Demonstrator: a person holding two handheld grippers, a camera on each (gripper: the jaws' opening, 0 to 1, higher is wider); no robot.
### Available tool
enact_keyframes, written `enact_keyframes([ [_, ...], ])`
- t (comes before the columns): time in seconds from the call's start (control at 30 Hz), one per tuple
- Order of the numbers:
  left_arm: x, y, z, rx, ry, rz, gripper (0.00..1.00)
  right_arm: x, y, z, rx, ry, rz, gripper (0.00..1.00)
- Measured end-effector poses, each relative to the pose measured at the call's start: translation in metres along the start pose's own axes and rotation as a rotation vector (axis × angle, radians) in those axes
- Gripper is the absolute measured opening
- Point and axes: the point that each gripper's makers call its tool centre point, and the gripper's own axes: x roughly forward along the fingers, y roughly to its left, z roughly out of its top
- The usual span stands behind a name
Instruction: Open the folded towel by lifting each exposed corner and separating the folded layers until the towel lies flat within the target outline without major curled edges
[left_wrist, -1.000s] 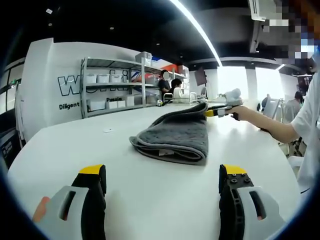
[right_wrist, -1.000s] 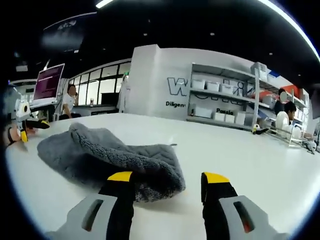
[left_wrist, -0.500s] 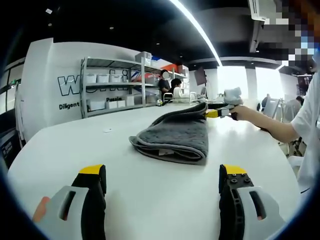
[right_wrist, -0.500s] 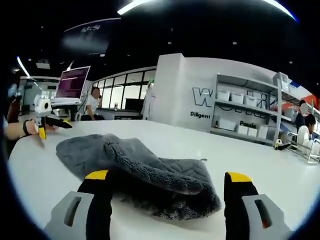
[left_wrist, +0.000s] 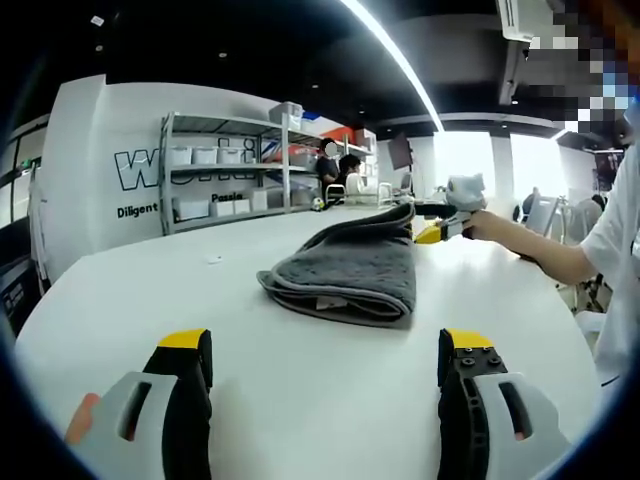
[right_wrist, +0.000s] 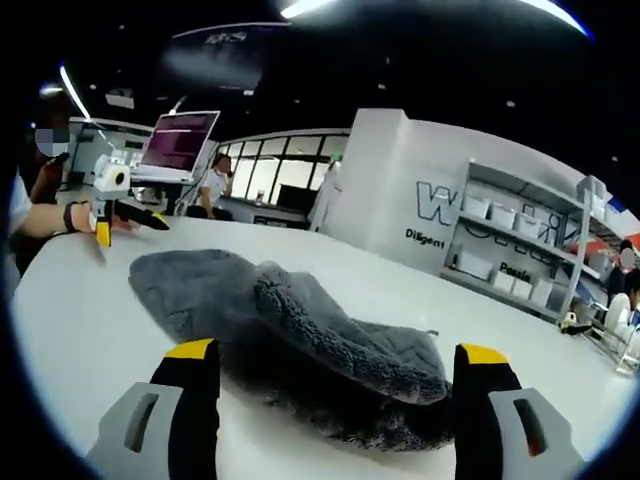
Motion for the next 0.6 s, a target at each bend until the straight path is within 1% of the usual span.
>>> enact_keyframes([
  [0.1, 0.000, 0.000, 0.000, 0.000, 0.000, -0.001, 0.92, 0.000, 0.004, 0.005, -0.045, -0.017, 0.011, 0.93],
  [0.2, 0.000, 0.000, 0.000, 0.001, 0.002, -0.001, 0.92, 0.001, 0.008, 0.008, -0.081, -0.028, 0.030, 0.78],
  [0.23, 0.000, 0.000, 0.000, 0.000, 0.002, -0.001, 0.92, 0.001, 0.010, 0.008, -0.089, -0.027, 0.037, 0.71],
  [0.33, 0.000, 0.000, 0.000, 0.001, 0.001, -0.001, 0.92, 0.001, 0.014, 0.007, -0.136, -0.022, 0.053, 0.55],
  [0.4, 0.000, 0.001, 0.000, 0.001, 0.001, 0.000, 0.92, 0.001, 0.017, 0.008, -0.176, -0.022, 0.061, 0.47],
  [0.5, 0.000, 0.001, 0.000, 0.000, 0.001, 0.000, 0.92, 0.001, 0.022, 0.009, -0.227, -0.026, 0.074, 0.32],
  [0.53, 0.000, 0.001, 0.000, 0.000, 0.001, 0.000, 0.92, 0.001, 0.023, 0.010, -0.243, -0.029, 0.077, 0.30],
  [0.6, 0.000, 0.001, 0.000, 0.001, 0.002, -0.001, 0.92, 0.002, 0.026, 0.011, -0.269, -0.035, 0.080, 0.27],
])
